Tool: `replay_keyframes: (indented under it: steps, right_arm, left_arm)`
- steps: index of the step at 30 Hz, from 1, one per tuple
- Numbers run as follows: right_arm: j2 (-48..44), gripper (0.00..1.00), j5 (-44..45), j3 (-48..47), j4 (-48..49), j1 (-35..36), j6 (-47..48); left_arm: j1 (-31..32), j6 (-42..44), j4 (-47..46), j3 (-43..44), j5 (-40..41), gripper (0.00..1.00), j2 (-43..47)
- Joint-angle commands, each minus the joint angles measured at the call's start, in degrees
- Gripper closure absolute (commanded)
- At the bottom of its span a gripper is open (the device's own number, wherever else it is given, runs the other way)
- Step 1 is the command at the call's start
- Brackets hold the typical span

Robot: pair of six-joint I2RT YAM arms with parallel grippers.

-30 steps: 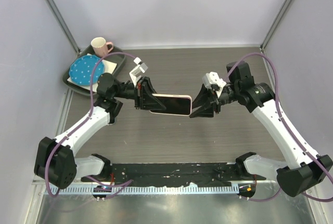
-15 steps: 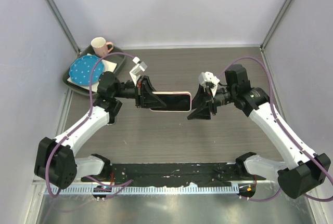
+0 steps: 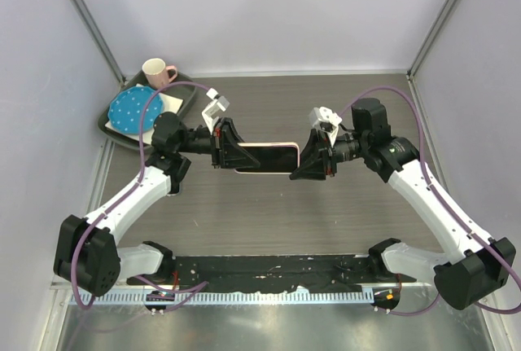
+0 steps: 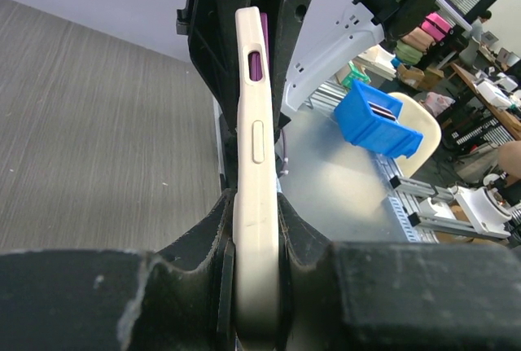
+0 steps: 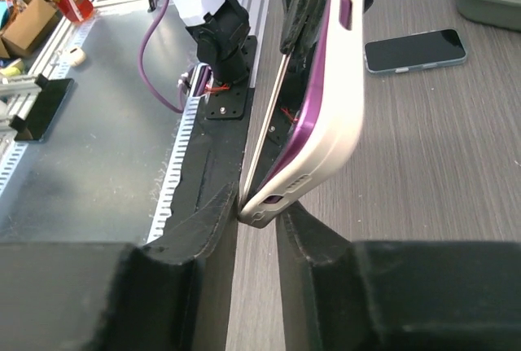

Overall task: Take the phone out of the phone case
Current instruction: Remove the phone case from the phone.

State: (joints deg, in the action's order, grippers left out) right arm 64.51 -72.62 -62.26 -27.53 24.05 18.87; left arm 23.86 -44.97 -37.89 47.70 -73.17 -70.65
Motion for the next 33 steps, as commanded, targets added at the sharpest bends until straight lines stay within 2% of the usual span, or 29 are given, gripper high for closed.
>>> replay_keyframes:
  steps: [1, 5, 11, 15, 21, 28, 33]
  right_arm:
    - [0.09, 0.73, -1.12, -1.82, 2.74, 0.38, -0.95]
    - [-0.26, 0.74, -2.61, -1.11, 2.57, 0.38, 0.11]
    - [-0.35, 0.65, -4.19, -1.55, 2.04, 0.38, 0.02]
    - [-0.61, 0.55, -5.07, -1.9, 1.16, 0.38, 0.55]
    - [-0.7, 0.55, -5.69, -1.11, -0.59, 0.38, 3.62]
    - [-0.97, 0.71, -5.86, -1.02, -5.42, 0.38, 12.84]
    - [-1.05, 0.8, -6.13, -2.86, -14.81, 0.38, 26.17]
  left_arm:
    - [-0.3, -0.03, -4.12, 1.08, 0.66, 1.0, 1.22]
    - [-0.3, -0.2, -4.12, 1.08, 0.66, 1.0, 1.13]
    - [-0.39, -0.73, -4.12, 1.87, 0.39, 1.0, 0.69]
    - [-0.39, -0.91, -4.12, 1.95, 0.39, 1.0, 0.43]
    - [-0.39, -1.08, -4.04, 2.04, 0.48, 1.0, 0.43]
    - [-0.3, -2.31, -4.3, 2.57, 0.22, 1.0, 0.16]
    - [-0.3, -3.45, -4.56, 2.48, -0.74, 1.0, 0.25]
